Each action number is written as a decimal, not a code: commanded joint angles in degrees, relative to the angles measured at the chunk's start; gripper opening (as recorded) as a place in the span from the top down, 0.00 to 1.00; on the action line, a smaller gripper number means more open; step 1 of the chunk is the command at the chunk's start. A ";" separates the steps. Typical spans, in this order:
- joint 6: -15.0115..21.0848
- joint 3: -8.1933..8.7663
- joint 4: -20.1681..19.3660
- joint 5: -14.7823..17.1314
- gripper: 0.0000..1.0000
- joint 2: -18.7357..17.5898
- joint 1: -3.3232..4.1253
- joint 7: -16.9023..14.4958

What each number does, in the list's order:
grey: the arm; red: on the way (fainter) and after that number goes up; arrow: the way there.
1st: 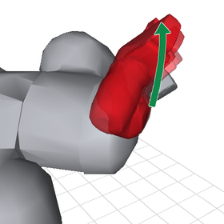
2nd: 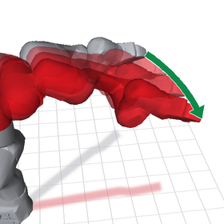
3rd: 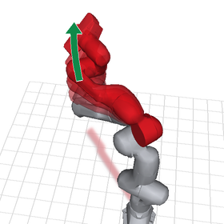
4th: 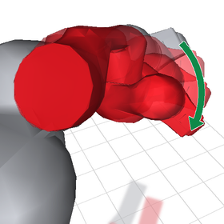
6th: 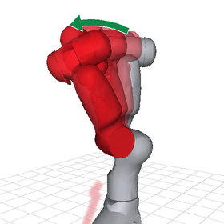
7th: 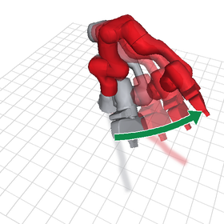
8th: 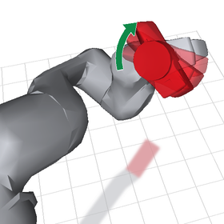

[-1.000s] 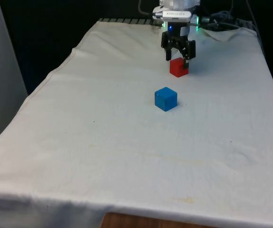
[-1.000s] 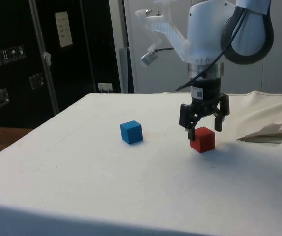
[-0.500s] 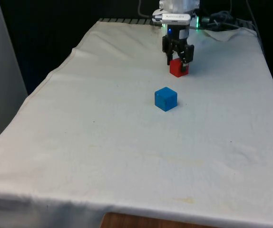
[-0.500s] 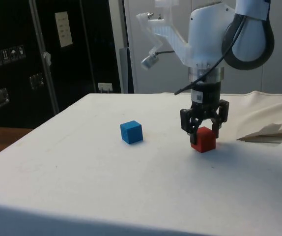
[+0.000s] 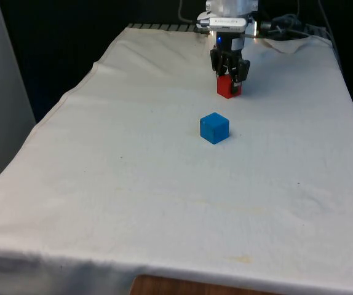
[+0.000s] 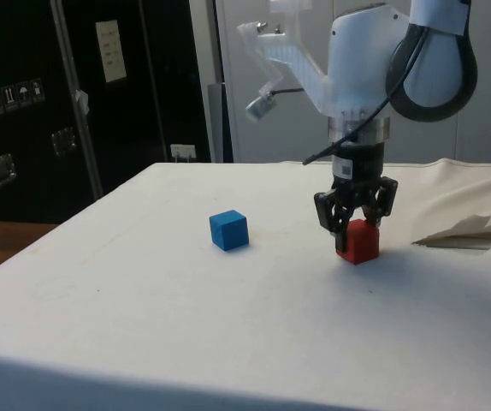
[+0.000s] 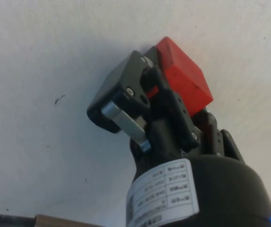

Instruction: Stack the two cubes.

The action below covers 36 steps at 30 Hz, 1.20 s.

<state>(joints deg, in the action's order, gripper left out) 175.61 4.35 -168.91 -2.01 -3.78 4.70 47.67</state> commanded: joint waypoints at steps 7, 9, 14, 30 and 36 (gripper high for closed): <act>-3.84 0.52 0.86 -0.86 1.00 3.90 -0.29 -0.23; -4.53 0.46 0.97 -0.86 1.00 4.53 -0.29 -0.34; -8.71 0.29 1.49 -0.86 1.00 8.37 -0.52 -0.69; -20.80 0.23 5.27 -0.52 1.00 15.93 -0.29 -1.95; -25.10 0.23 7.91 -0.40 1.00 17.07 -0.17 -2.46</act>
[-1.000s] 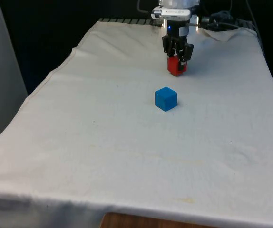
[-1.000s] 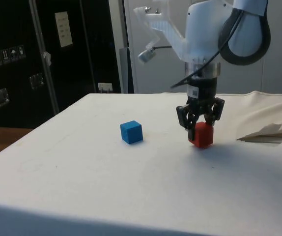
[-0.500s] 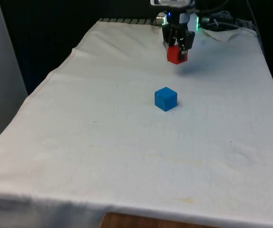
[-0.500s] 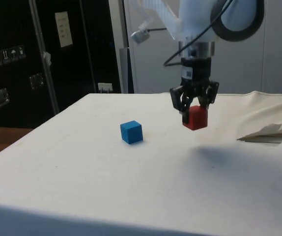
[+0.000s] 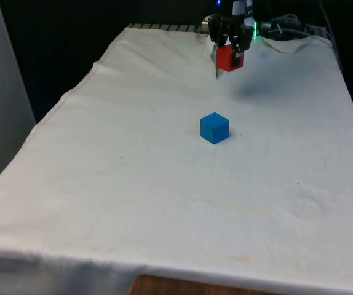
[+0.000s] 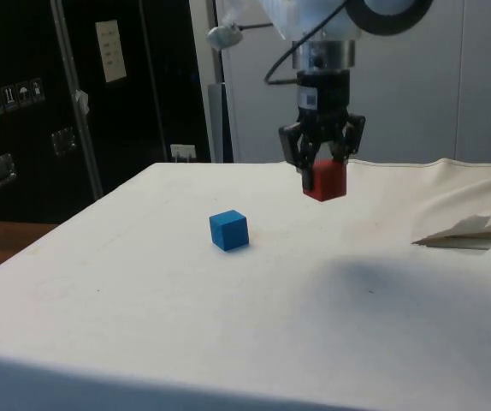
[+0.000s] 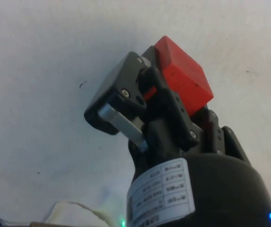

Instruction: Stack the two cubes.

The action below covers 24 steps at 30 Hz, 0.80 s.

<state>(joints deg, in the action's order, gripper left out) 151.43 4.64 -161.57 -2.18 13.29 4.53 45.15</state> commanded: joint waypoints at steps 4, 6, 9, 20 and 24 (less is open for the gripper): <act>-3.67 -0.06 2.75 -0.06 1.00 0.00 0.06 -0.34; -4.98 0.00 4.07 0.00 1.00 -0.29 0.11 -0.57; -6.53 0.00 5.73 0.11 1.00 -0.74 0.17 -0.97; -9.40 0.06 11.57 0.69 1.00 -4.70 0.34 -3.44; -9.85 0.06 13.58 0.92 1.00 -6.30 0.34 -4.53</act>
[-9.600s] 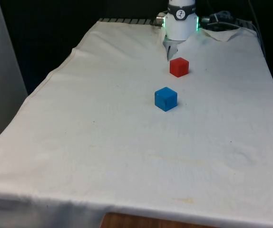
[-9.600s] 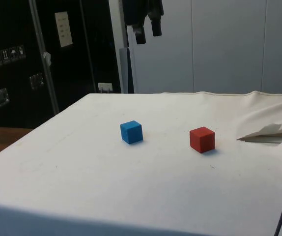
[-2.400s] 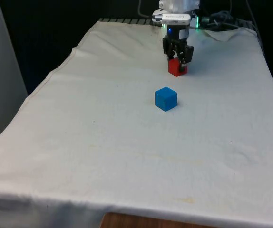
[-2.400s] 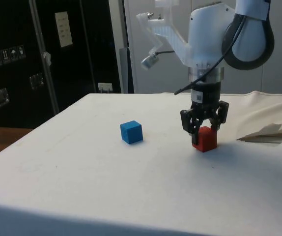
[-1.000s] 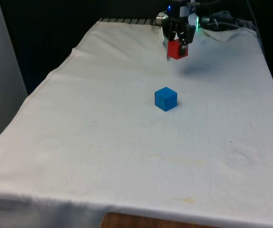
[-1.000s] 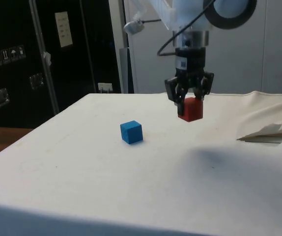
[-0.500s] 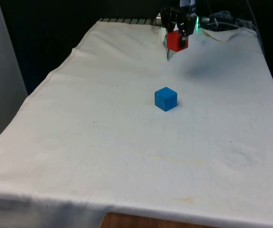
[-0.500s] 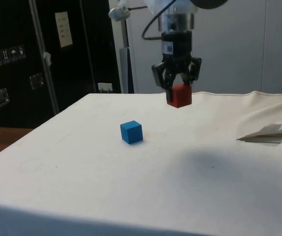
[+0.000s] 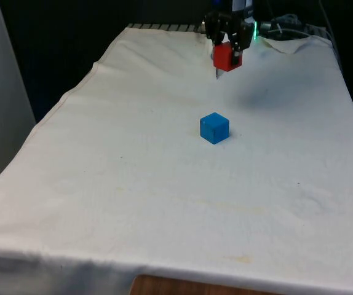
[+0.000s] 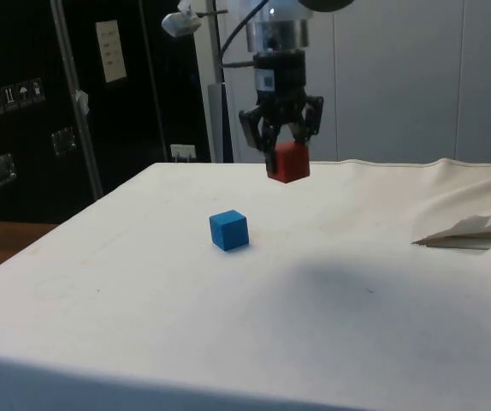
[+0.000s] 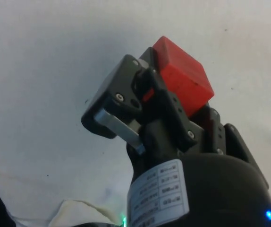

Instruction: Stack the two cubes.

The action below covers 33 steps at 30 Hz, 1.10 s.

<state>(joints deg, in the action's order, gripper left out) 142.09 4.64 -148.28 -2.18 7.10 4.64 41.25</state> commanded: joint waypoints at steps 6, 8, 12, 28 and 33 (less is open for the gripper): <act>-1.03 0.00 3.38 1.03 1.00 -2.58 0.23 -2.06; -1.09 -0.06 4.53 1.03 1.00 -3.55 0.17 -2.46; -1.32 -0.06 7.33 1.03 1.00 -5.96 0.11 -3.38; 0.23 -0.17 14.67 0.46 1.00 -13.18 0.06 -5.44; 2.01 -0.23 15.36 0.34 1.00 -14.78 0.06 -5.96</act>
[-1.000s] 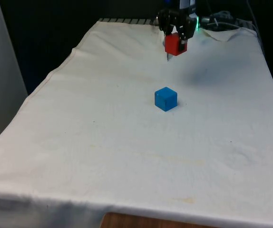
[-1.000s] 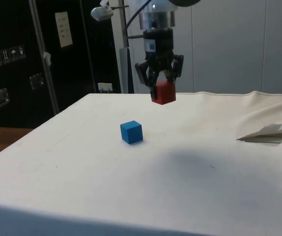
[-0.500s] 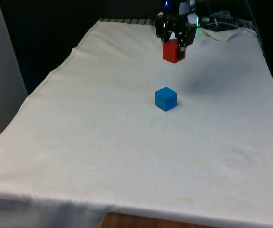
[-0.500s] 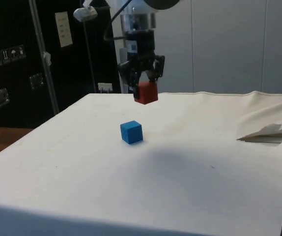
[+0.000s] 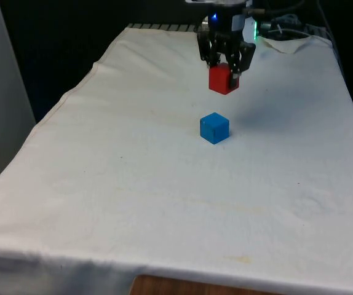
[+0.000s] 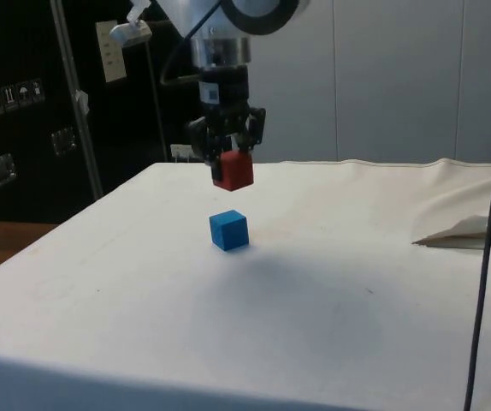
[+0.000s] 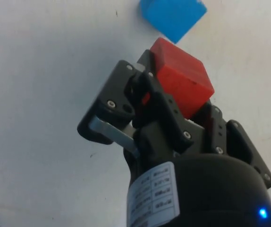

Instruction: Stack the two cubes.

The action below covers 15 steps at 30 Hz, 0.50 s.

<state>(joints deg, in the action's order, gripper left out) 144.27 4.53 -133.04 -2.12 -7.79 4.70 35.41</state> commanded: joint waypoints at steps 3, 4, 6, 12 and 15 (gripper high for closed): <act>1.55 -0.17 0.80 0.23 1.00 -1.38 0.00 -0.69; 1.89 -0.17 0.97 0.23 1.00 -1.72 0.00 -0.86; 2.52 -0.17 1.55 0.34 1.00 -2.64 -0.06 -1.20; 3.04 -0.40 3.55 1.03 1.00 -5.21 -0.29 -2.52; 3.38 -0.57 4.30 1.43 1.00 -6.53 -0.40 -2.92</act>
<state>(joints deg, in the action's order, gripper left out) 147.19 4.53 -128.74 -1.95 -14.15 4.64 33.52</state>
